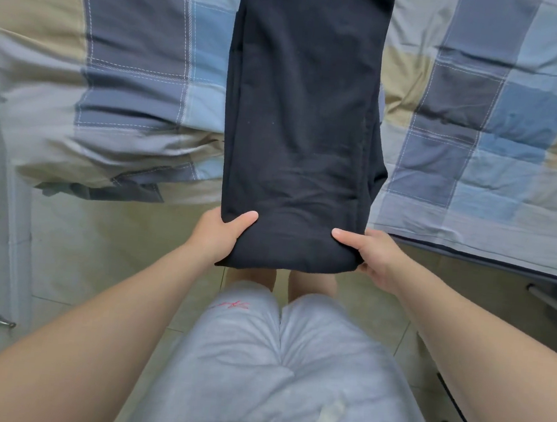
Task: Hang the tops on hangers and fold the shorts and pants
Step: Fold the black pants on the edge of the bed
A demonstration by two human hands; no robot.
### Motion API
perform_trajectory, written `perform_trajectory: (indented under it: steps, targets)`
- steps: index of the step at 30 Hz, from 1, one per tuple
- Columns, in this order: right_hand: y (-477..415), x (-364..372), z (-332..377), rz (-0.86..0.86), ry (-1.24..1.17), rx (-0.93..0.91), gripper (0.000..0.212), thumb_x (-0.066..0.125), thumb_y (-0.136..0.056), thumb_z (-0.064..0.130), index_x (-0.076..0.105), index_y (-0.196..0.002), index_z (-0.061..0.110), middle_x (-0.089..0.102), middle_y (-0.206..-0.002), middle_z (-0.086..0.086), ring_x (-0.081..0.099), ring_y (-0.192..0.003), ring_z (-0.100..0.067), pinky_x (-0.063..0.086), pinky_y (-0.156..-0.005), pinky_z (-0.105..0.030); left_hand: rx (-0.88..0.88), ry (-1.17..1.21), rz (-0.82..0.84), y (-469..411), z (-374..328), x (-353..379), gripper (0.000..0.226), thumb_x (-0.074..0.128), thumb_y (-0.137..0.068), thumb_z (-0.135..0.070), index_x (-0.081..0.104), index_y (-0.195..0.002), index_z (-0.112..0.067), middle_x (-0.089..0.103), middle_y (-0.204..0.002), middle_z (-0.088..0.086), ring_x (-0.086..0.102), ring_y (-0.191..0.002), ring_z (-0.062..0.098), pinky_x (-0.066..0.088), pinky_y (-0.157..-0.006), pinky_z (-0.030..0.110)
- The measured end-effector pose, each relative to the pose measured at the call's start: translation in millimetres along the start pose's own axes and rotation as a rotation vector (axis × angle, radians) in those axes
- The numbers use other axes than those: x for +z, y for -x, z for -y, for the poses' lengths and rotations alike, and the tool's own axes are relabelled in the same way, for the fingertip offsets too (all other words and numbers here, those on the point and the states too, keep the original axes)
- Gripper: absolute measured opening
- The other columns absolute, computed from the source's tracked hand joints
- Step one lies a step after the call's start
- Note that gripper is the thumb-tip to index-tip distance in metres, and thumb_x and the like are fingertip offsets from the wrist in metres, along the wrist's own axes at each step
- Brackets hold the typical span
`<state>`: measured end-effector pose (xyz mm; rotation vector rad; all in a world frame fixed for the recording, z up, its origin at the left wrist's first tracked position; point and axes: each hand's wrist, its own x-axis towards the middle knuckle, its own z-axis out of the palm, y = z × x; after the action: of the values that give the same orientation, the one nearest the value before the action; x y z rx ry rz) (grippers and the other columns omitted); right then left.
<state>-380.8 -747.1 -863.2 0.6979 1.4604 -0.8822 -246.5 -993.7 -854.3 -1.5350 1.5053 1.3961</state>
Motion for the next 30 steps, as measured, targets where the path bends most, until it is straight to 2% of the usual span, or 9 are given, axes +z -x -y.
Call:
perform_trajectory:
  steps: [5, 8, 13, 17, 19, 21, 23, 25, 30]
  targets:
    - [43.9, 3.1, -30.6, 0.080, -0.087, 0.081, 0.028, 0.076, -0.086, 0.018, 0.071, -0.114, 0.012, 0.076, -0.110, -0.003, 0.073, -0.102, -0.021, 0.057, -0.094, -0.041, -0.105, -0.005, 0.064, 46.0, 20.3, -8.6, 0.041, 0.075, -0.087, -0.043, 0.068, -0.119, -0.019, 0.072, -0.113, -0.003, 0.067, -0.104, 0.020, 0.053, -0.100, 0.042]
    - [65.1, 8.6, -26.9, 0.073, -0.168, 0.050, 0.030, 0.073, -0.089, 0.015, 0.068, -0.118, 0.011, 0.076, -0.110, -0.002, 0.073, -0.102, -0.020, 0.056, -0.094, -0.040, -0.100, -0.001, -0.001, 62.2, 10.1, -19.3, 0.052, 0.078, -0.083, -0.045, 0.058, -0.123, -0.018, 0.068, -0.118, -0.003, 0.067, -0.102, 0.019, 0.055, -0.095, 0.043]
    - [85.1, 12.7, 15.1, -0.129, -0.139, -0.143, 0.037, 0.075, -0.087, 0.020, 0.065, -0.122, 0.011, 0.074, -0.116, -0.003, 0.071, -0.107, -0.024, 0.052, -0.102, -0.046, 0.069, 0.166, -0.046, 73.9, -18.9, -35.8, 0.085, 0.076, -0.088, -0.028, 0.025, -0.156, -0.035, 0.061, -0.131, -0.006, 0.069, -0.105, 0.016, 0.058, -0.086, 0.035]
    - [95.7, 9.2, 56.9, -0.188, -0.221, -0.298, 0.071, 0.073, -0.089, 0.022, 0.038, -0.150, 0.032, 0.060, -0.137, 0.003, 0.067, -0.112, -0.018, 0.054, -0.096, -0.039, 0.226, 0.324, 0.042, 75.8, -48.9, -45.6, 0.059, 0.068, -0.093, -0.011, 0.052, -0.136, -0.047, 0.074, -0.111, -0.019, 0.074, -0.098, 0.012, 0.060, -0.082, 0.031]
    - [98.4, 8.4, 79.2, -0.183, -0.213, -0.372, 0.053, 0.069, -0.091, 0.023, 0.051, -0.138, 0.040, 0.063, -0.131, 0.004, 0.068, -0.107, -0.014, 0.057, -0.083, -0.035, 0.248, 0.359, 0.058, 73.8, -67.9, -48.8, 0.038, 0.066, -0.094, -0.010, 0.070, -0.115, -0.041, 0.072, -0.119, -0.008, 0.071, -0.106, 0.020, 0.056, -0.093, 0.041]
    - [97.8, 9.8, 102.5, -0.176, -0.205, -0.418, 0.017, 0.066, -0.093, 0.025, 0.068, -0.106, 0.035, 0.069, -0.117, 0.003, 0.067, -0.098, -0.013, 0.057, -0.067, -0.032, 0.249, 0.398, 0.046, 68.1, -87.1, -52.0, 0.024, 0.064, -0.094, -0.013, 0.078, -0.096, -0.033, 0.072, -0.118, 0.003, 0.067, -0.113, 0.029, 0.052, -0.096, 0.043]
    - [92.8, 10.6, 125.1, -0.146, -0.250, -0.463, 0.006, 0.064, -0.091, 0.033, 0.068, -0.092, 0.028, 0.070, -0.104, 0.003, 0.066, -0.097, -0.015, 0.057, -0.068, -0.034, 0.266, 0.452, 0.036, 57.5, -106.7, -56.6, 0.016, 0.064, -0.092, -0.022, 0.079, -0.091, -0.027, 0.073, -0.114, 0.006, 0.066, -0.112, 0.030, 0.053, -0.089, 0.039]
    - [85.8, 11.4, 149.8, -0.121, -0.309, -0.473, 0.019, 0.060, -0.094, 0.043, 0.065, -0.098, 0.025, 0.070, -0.102, 0.002, 0.070, -0.096, -0.019, 0.057, -0.077, -0.038, 0.273, 0.476, 0.049, 44.4, -129.8, -61.9, 0.023, 0.060, -0.091, -0.038, 0.077, -0.098, -0.023, 0.075, -0.110, 0.005, 0.070, -0.104, 0.025, 0.055, -0.079, 0.034]
    - [61.0, 8.9, 207.3, -0.076, -0.214, -0.497, 0.053, 0.038, -0.098, 0.064, 0.053, -0.137, 0.031, 0.075, -0.113, -0.002, 0.065, -0.115, -0.018, 0.048, -0.096, -0.041, 0.263, 0.381, 0.164, -4.9, -193.1, -72.7, 0.061, 0.024, -0.100, -0.068, 0.057, -0.132, -0.030, 0.077, -0.107, -0.002, 0.068, -0.109, 0.018, 0.045, -0.090, 0.037]
